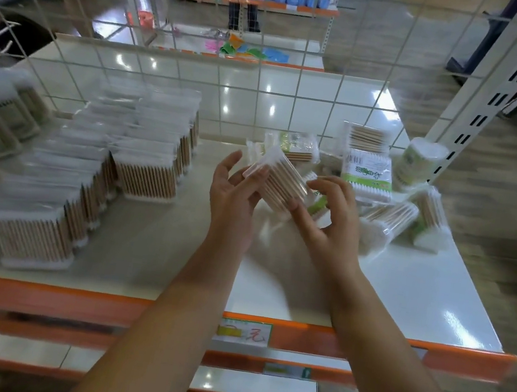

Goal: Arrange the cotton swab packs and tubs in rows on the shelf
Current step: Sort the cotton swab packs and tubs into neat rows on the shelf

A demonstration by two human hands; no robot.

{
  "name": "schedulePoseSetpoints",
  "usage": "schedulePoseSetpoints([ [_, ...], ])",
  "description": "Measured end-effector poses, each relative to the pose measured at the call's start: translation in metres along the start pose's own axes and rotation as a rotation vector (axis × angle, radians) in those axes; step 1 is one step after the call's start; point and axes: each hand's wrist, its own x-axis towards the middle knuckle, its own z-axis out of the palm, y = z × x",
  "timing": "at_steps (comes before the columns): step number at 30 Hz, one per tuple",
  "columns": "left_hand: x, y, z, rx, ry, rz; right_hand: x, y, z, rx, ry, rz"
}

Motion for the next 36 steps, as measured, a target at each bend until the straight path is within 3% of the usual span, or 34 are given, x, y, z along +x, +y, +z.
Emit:
schedulePoseSetpoints([
  [10,0.005,0.003,-0.01,-0.202,-0.138,-0.156,-0.002,0.0,-0.002,0.11,0.091,0.135],
  [18,0.003,-0.001,-0.005,0.052,-0.312,-0.17,-0.004,-0.003,0.0,0.224,0.117,0.164],
  [24,-0.002,-0.003,-0.003,0.153,-0.402,-0.191,-0.001,-0.002,-0.001,0.136,0.123,0.09],
  [31,-0.005,-0.006,0.001,0.175,-0.359,-0.185,-0.002,-0.005,-0.004,0.31,0.053,0.234],
  [36,-0.015,-0.009,0.008,0.432,-0.241,0.036,-0.005,-0.01,-0.002,0.387,0.055,0.268],
])
